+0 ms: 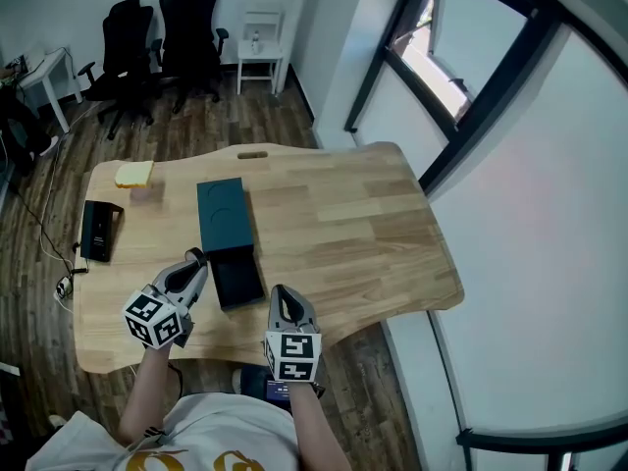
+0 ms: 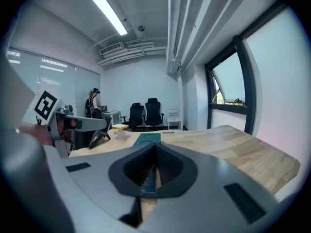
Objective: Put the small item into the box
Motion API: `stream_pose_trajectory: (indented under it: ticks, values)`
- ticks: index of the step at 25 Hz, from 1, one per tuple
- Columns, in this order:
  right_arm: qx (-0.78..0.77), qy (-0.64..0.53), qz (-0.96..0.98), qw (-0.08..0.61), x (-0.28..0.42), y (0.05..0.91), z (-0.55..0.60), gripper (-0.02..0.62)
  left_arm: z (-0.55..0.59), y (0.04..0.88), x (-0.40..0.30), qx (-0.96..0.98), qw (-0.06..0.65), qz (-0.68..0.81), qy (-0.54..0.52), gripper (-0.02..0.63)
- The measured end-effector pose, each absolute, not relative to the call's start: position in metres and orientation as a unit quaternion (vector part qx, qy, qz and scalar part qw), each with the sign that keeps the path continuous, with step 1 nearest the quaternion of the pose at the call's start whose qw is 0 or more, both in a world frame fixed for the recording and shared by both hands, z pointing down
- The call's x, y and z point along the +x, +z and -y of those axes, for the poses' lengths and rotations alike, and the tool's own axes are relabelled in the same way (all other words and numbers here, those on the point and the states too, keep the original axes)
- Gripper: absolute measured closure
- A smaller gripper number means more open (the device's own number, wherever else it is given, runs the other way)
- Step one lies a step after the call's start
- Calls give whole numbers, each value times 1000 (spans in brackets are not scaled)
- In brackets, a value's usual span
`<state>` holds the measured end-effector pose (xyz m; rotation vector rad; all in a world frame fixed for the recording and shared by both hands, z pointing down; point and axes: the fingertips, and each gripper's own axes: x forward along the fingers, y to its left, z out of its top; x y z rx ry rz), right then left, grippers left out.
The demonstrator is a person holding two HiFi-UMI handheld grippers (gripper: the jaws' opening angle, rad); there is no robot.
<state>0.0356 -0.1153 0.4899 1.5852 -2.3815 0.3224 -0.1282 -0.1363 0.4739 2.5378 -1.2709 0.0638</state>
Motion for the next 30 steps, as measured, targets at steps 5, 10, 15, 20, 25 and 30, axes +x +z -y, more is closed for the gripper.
stream_pose_trajectory:
  ticks: [5,10,15,20,25,30]
  values:
    - [545,112,821,130,41,493,119,591,140,479,-122,884,153,440,24,565]
    - [538,128,820,146,46,511,123,591,147,497,-115,883,169,436,37,565]
    - [537,135,819,152,49,520,135,591,156,515,-114,881,181,434,57,565]
    - [532,146,818,163,48,534,145,591,164,538,-108,880,196,425,78,565]
    - [525,158,820,163,46,545,154,591,171,557,-103,879,214,418,88,565]
    - [521,171,818,174,45,559,163,592,181,573,-95,878,231,409,95,565]
